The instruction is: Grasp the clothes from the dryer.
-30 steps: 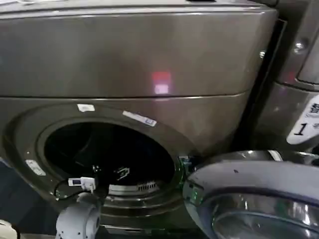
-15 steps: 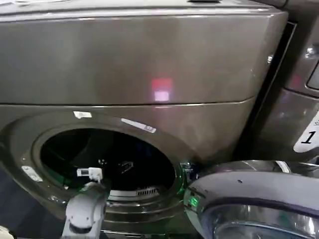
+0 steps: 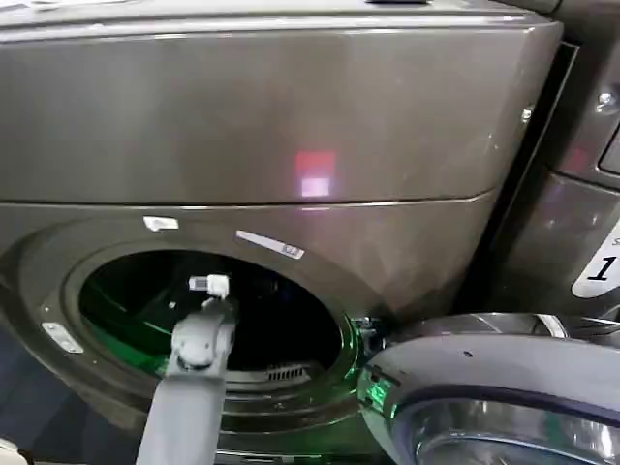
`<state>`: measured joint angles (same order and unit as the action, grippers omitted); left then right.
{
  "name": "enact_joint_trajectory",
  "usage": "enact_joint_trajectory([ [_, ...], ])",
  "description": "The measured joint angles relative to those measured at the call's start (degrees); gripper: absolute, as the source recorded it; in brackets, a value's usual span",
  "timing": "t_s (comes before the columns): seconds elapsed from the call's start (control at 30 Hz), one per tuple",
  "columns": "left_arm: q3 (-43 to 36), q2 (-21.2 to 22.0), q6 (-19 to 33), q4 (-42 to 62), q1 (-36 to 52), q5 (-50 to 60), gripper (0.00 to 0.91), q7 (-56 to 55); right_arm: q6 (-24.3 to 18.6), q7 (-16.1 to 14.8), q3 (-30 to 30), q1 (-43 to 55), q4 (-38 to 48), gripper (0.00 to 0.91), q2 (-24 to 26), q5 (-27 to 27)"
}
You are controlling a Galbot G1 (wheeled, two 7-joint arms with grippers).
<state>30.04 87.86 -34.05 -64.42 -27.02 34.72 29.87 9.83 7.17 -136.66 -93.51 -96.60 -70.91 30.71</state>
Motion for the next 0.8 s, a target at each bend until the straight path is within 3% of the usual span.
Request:
enact_joint_trajectory([
  [0.27,0.1,-1.0,21.2,2.5,2.9,25.2,0.907,18.4,-0.1,0.0,0.7,-0.3,-0.4,0.907,0.0,-0.1],
  [0.5,-0.4,-2.2,37.1,5.0,6.3,35.4,0.907,32.6,-0.1,-0.1,1.6,0.0,-0.7,0.907,0.0,-0.5],
  [0.63,-0.8,-2.7,43.1,6.9,8.4,38.3,0.907,37.9,-0.2,-0.1,2.0,0.1,-0.7,0.907,0.0,-0.9],
  [0.8,-1.2,-2.8,46.6,9.4,10.4,40.3,0.907,41.7,-0.3,-0.1,2.3,0.1,-0.5,0.907,0.0,-1.1],
])
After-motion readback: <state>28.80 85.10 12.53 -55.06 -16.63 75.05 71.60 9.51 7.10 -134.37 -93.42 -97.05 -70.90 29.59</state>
